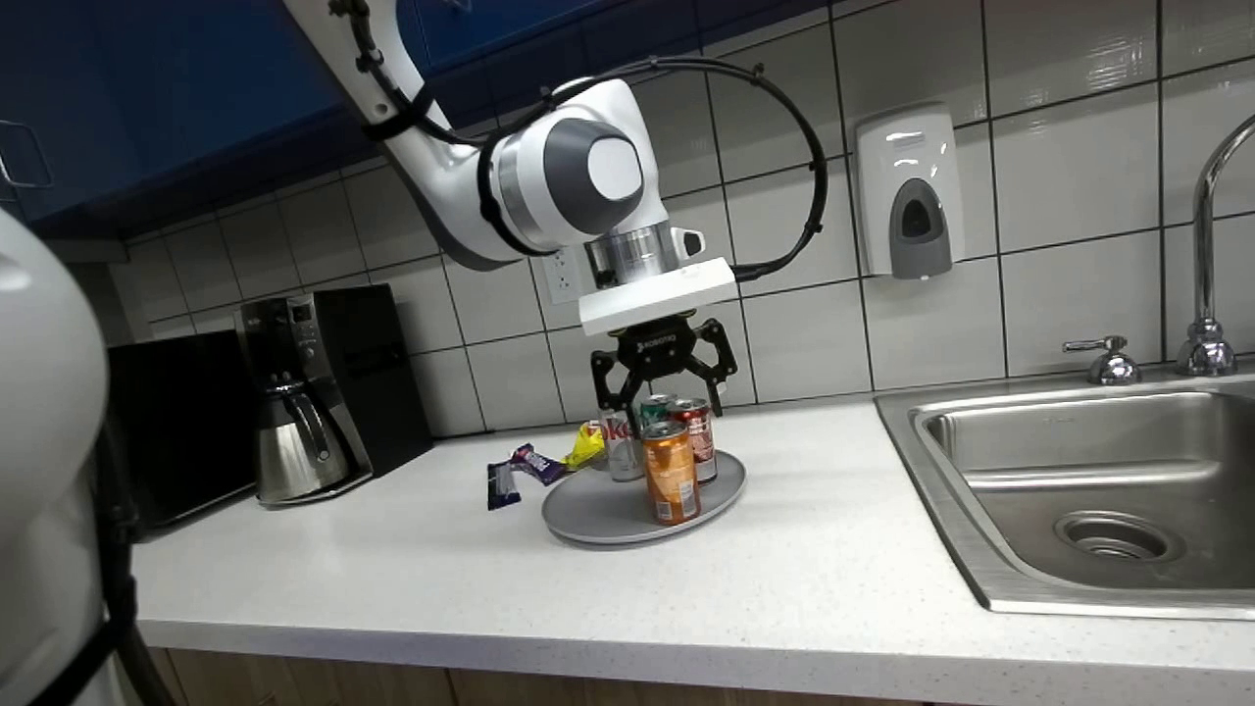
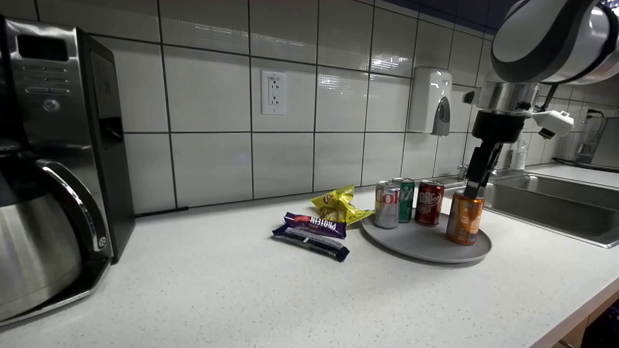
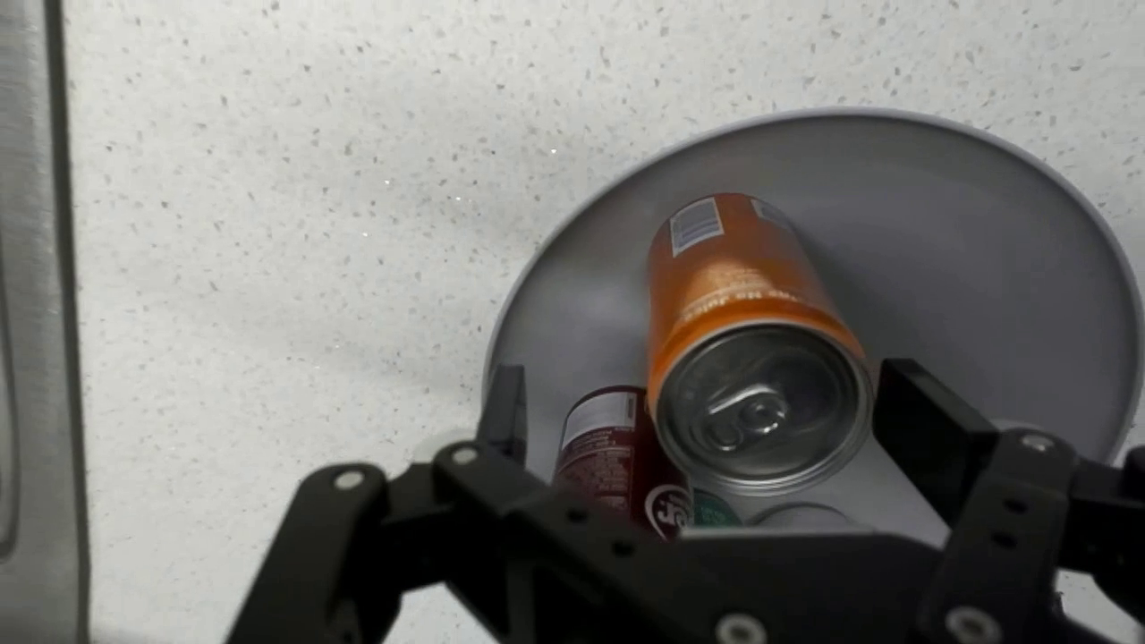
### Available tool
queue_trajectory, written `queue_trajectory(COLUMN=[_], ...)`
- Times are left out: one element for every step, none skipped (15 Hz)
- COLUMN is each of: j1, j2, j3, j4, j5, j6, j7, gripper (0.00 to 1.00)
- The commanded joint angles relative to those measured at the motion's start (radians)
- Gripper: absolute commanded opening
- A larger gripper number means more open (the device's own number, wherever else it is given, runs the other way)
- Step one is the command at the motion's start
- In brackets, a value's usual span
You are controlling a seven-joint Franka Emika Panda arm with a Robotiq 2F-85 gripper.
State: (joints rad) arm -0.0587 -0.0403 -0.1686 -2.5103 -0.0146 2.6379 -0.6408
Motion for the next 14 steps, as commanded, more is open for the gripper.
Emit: queue_trajectory(j1=[-0.016,-0.013,-0.01,-0.007,-0.005,-0.003,0.0,0.001,0.004,0.005,0.007,0.008,0.008,0.009], j2=[-0.087,-0.101,-0.118,-0.137,-0.155,-0.179,-0.201,-0.225,-0.247,-0.274,-0.297,-0.323,-0.348,-0.373], j3=[0.007,0.005,0.003,0.001,-0.002,-0.004,-0.006,-0.008,-0.011,-0.013,-0.016,-0.018,-0.019,-0.021], j4=[-0.068,-0.081,-0.095,-0.111,-0.125,-0.143,-0.161,-0.18,-0.197,-0.218,-0.235,-0.255,-0.274,-0.293], j5=[0.027,0.03,0.033,0.036,0.038,0.039,0.038,0.035,0.032,0.027,0.024,0.019,0.014,0.01], j6=[0.006,0.006,0.007,0.009,0.011,0.014,0.016,0.019,0.019,0.021,0.02,0.02,0.02,0.02], j7=[-0.031,-0.032,-0.034,-0.033,-0.03,-0.029,-0.026,-0.02,-0.017,-0.014,-0.01,-0.005,0.001,0.006], gripper=[1.0,1.0,1.0,1.0,1.0,1.0,1.0,1.0,1.0,1.0,1.0,1.0,1.0,1.0])
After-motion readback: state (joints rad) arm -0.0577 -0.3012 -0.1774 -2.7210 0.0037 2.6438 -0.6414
